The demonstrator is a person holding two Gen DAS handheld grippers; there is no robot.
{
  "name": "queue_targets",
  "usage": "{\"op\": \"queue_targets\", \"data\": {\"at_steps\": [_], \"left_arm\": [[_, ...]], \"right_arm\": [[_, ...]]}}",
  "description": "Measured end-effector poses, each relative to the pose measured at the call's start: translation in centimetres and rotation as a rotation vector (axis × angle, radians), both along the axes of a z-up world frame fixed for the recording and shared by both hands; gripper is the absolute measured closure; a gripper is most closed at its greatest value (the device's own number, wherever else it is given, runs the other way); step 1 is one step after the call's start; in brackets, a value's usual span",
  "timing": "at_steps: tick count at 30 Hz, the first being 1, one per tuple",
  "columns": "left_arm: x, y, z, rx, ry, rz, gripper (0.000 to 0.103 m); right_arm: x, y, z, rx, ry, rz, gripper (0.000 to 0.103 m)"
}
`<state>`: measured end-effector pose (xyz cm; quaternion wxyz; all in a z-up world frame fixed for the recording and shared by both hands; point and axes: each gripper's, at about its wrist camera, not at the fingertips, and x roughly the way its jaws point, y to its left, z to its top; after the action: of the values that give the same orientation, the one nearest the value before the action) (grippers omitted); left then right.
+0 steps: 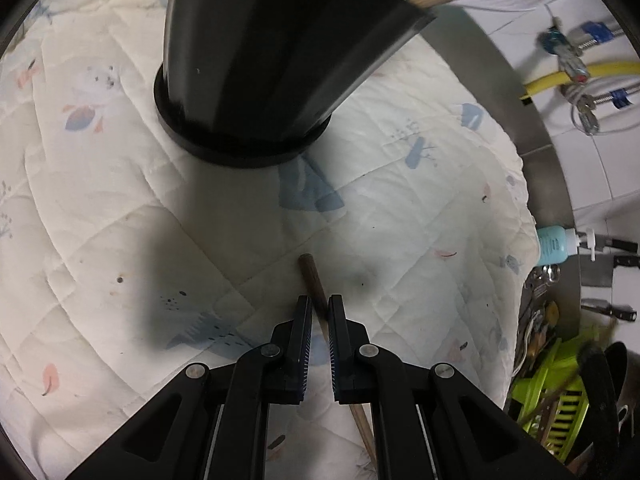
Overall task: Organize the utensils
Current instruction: 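Lift both held chopsticks upright and carry them above the holder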
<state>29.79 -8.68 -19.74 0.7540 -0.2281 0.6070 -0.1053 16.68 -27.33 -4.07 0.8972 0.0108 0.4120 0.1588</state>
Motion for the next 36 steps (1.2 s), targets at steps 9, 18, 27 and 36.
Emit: {"op": "queue_targets", "data": {"at_steps": [9,18,27,36], "left_arm": [[1.3,-1.3,0.1,0.079,0.042,0.022,0.092],[1.9,-4.2,0.9,0.267,0.046,-0.01,0.091],[1.3,-4.2,1.0,0.256,-0.004,-0.007,0.094],[-2.2,-0.6,5.6,0.078,-0.193,-0.007,0.095]], "right_arm": [[-1.5,-1.0,1.0,0.022,-0.031,-0.027,0.093],[-2.4,-1.6,1.5,0.034,-0.048,-0.051,0.093],[-3.3,-1.8,2.2,0.047,-0.068,-0.058,0.093],[-3.9,-1.3,3.3,0.062,-0.099,-0.052,0.093]]}}
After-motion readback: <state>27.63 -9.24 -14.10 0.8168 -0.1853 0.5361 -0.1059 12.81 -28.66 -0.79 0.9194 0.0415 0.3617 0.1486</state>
